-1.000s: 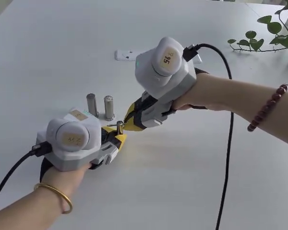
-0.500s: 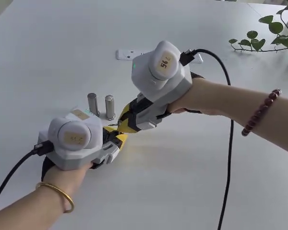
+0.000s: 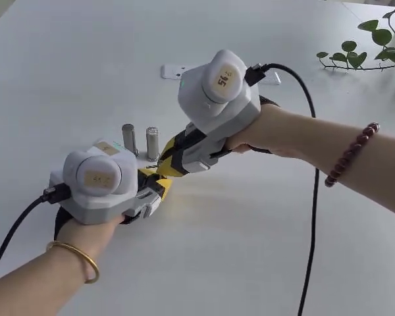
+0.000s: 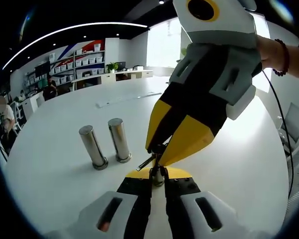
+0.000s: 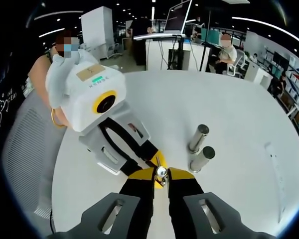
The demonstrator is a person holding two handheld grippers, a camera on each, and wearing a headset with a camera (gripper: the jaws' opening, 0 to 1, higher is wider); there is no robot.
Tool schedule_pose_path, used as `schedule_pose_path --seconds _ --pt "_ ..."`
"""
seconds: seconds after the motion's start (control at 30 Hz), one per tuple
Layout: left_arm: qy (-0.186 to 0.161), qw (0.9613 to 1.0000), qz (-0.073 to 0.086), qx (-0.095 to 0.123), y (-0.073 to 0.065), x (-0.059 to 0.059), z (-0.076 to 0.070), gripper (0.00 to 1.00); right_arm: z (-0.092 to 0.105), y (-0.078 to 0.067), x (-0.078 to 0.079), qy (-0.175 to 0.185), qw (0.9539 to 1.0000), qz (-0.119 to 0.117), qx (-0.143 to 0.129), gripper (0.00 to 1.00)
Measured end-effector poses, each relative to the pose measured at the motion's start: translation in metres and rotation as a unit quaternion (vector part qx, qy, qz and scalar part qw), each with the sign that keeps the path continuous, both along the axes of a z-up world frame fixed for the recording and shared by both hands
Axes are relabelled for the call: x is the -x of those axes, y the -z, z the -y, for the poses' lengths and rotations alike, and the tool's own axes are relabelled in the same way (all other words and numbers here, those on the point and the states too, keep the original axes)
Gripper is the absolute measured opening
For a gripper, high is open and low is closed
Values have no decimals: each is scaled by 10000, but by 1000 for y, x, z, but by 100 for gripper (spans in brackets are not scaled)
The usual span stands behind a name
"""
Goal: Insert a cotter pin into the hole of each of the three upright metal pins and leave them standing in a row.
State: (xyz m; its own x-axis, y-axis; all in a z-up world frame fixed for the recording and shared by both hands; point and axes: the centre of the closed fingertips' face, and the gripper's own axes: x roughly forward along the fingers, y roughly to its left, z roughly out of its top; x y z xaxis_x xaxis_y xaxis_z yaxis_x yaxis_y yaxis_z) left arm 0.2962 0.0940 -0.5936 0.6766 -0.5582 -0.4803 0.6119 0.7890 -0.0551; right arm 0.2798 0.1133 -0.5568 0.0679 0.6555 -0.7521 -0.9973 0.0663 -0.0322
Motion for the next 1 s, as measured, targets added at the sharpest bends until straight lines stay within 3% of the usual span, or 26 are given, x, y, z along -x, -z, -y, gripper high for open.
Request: schedule_pose_path --seconds 0.4,0.67,0.9,1.0 --pt "-11 10000 -9 -17 -1 -6 -20 7 -18 -3 -6 84 9998 22 -183 4" --pt "93 9999 -37 103 -1 -9 -22 7 -21 -3 -11 227 9995 -2 -241 4" --pt "-11 9995 -195 234 1 -8 -22 8 -21 -2 -12 142 9998 132 -87 4" --pt "-34 9996 -224 154 4 -6 -24 9 -21 -1 -12 117 9998 184 -29 4"
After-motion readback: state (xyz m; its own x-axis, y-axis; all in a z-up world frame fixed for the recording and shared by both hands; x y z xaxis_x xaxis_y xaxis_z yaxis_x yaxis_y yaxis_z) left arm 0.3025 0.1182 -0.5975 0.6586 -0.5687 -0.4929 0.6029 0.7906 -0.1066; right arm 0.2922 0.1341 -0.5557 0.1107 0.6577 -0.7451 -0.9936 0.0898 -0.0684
